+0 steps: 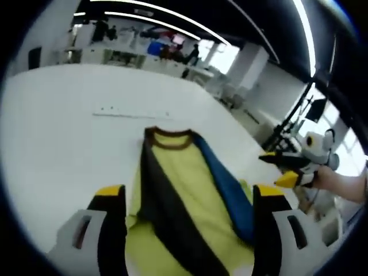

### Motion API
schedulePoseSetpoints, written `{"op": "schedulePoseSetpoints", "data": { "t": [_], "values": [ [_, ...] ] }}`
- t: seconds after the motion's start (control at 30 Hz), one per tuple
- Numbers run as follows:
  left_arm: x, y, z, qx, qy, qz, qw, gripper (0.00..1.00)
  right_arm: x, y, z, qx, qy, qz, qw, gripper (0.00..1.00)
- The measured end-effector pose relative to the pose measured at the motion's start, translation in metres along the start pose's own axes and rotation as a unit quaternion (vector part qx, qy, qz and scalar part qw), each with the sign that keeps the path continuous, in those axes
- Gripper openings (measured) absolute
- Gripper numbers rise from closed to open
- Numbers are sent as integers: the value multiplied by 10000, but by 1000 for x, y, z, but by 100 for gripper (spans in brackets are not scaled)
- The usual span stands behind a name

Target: Fold the garment on the visible template until the final outline fits inside the template.

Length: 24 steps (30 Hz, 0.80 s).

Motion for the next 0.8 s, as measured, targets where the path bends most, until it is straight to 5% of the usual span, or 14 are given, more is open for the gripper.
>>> {"op": "schedulePoseSetpoints", "data": {
  "t": [0.4, 0.8],
  "values": [
    [-19, 19, 27, 148, 177, -150, 9996, 94, 20, 14, 23, 184, -195, -88, 9996, 89],
    [-35, 28, 54, -60, 208, 61, 9997, 94, 41, 19, 49, 195, -303, -133, 9993, 97]
  ]
}}
Point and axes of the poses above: the point that each gripper's makers call its tool centre point, and the gripper's own axes: z roughly backward along the fingers, x roughly to its left, y roughly out of its underside, the point moved 7 cm from there along z, roughly backward along the fingers, and after that the axes turned 8 degrees about -x, right-handed, at the moved point
